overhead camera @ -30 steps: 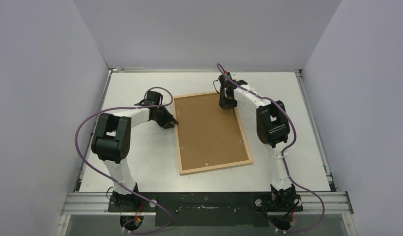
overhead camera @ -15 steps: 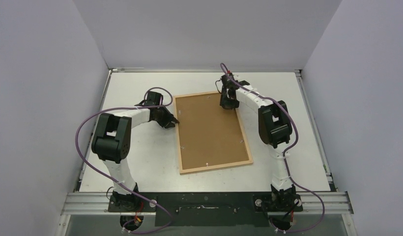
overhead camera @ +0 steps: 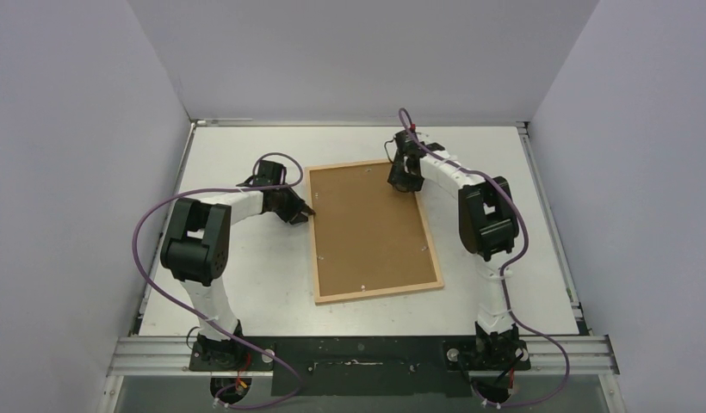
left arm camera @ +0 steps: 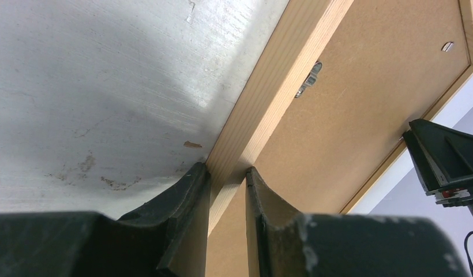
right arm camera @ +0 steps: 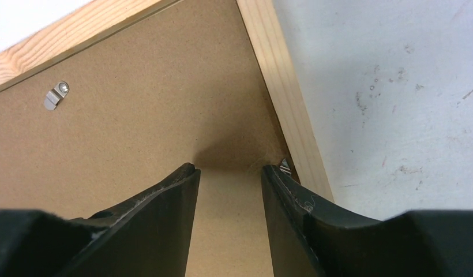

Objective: Put the photo into the frame

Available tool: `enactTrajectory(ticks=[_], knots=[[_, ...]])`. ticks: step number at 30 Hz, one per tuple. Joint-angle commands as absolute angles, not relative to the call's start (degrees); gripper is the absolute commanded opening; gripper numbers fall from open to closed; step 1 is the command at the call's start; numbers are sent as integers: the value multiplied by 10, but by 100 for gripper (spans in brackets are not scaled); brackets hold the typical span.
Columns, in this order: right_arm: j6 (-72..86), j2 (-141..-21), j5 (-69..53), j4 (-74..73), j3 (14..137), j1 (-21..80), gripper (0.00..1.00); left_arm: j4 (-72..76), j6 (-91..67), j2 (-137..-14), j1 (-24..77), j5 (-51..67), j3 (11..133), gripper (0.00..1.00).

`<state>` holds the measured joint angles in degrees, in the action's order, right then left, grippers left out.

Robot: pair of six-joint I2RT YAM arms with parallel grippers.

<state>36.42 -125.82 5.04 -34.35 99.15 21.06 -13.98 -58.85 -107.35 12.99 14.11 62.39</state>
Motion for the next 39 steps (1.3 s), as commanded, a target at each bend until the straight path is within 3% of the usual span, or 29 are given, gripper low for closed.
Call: enactTrajectory(ticks=[1, 9, 17, 25, 39], knots=[[398, -1234, 76, -381, 975, 187, 46, -156, -621, -1080, 120, 90, 609, 0], [324, -1196, 50, -307, 1000, 188, 54, -132, -562, -1101, 123, 160, 611, 0], [331, -1122, 118, -307, 944, 188, 57, -117, -536, -1084, 131, 173, 590, 0], [311, -1189, 130, -423, 990, 185, 56, -106, -532, -1084, 131, 183, 587, 0], [331, -1244, 99, -400, 1010, 182, 57, -115, -521, -1082, 131, 188, 584, 0]])
